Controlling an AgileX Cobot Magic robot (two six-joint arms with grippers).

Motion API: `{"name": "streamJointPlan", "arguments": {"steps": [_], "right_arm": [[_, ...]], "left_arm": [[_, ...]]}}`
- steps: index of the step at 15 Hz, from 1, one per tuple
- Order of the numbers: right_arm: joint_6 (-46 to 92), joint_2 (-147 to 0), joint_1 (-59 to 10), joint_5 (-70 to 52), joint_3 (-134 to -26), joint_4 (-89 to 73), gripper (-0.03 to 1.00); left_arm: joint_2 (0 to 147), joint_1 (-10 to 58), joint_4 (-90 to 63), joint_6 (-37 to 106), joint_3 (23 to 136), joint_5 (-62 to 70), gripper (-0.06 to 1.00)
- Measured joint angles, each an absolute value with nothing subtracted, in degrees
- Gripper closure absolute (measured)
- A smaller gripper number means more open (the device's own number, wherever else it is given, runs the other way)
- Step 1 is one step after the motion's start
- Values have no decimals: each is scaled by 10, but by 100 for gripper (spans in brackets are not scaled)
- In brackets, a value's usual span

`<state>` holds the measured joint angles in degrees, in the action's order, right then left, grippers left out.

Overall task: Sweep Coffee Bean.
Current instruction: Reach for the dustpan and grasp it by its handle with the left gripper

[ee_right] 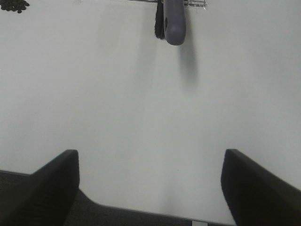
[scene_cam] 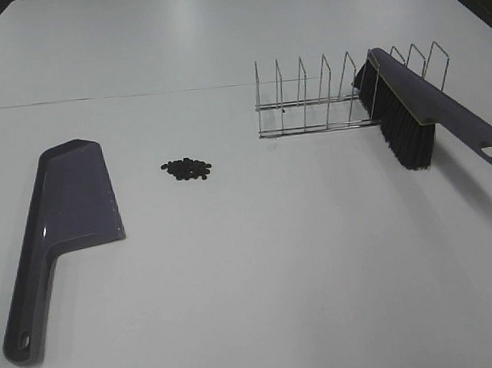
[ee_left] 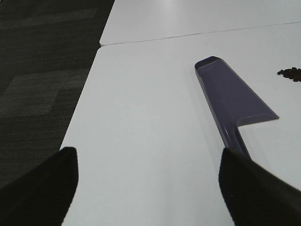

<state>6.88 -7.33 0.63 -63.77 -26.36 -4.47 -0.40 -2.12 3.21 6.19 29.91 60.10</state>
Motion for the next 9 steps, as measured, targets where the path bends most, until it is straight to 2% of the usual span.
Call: {"name": "streamJointPlan", "arguments": {"steps": [9], "right_arm": [[69,-73,6,-638,-264,-45,24]], "left_arm": [[12,-21,22,61,299,600,19]]}}
